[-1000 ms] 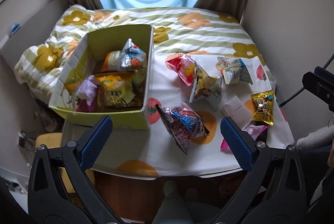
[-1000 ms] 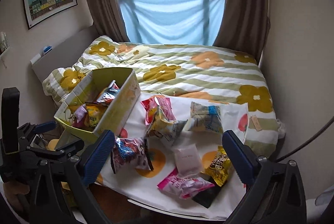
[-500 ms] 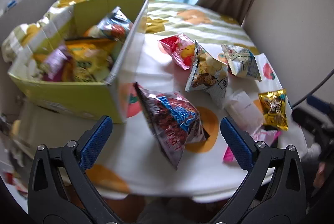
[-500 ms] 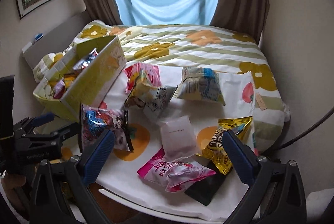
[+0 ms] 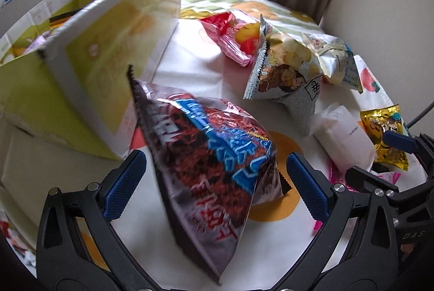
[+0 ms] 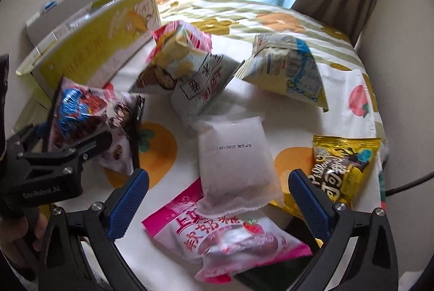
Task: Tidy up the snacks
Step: 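Grasp the red-blue chip bag with the left tool while the right tool grasps the white pastry packet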
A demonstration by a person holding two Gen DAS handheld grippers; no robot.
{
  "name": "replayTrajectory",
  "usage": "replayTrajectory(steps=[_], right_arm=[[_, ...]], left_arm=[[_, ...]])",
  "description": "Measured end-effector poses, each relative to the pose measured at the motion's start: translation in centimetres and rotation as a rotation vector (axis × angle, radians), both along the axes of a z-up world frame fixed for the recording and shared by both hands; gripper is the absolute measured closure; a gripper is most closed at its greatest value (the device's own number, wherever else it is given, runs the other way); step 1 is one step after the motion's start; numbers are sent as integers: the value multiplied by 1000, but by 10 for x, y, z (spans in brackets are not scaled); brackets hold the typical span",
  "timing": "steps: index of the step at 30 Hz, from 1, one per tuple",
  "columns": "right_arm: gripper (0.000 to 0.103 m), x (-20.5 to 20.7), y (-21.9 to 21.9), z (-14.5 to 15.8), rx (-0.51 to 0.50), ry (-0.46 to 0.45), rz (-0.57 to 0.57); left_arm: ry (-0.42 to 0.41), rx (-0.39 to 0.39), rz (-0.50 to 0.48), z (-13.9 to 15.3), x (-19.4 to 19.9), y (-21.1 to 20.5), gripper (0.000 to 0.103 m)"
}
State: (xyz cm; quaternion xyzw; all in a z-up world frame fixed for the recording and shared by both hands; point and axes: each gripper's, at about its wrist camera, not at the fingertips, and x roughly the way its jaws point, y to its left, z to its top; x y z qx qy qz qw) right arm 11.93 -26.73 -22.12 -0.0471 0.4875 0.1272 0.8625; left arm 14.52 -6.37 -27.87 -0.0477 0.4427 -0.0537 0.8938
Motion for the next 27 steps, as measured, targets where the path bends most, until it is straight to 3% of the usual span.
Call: replayTrajectory(steps=[5,9,14,18,27], right_arm=[[7,11,-1,-10,-34,40,21],[14,20,-3,-17,-59,70,36],[16,30,-5,-24,-59,94,43],[17,35,-7,-31,-54,107,42],[37,38,-2,-42,-98,98,64]], left_arm=[[-1,13,-27,-2,9,-5,5],[39,-5,-36,-11,19,-5,23],[39,-3,-47,-10,23,-5,29],[42,-13,-49,-9,24,-1,31],[55,-5,-50,-5,18,3,32]])
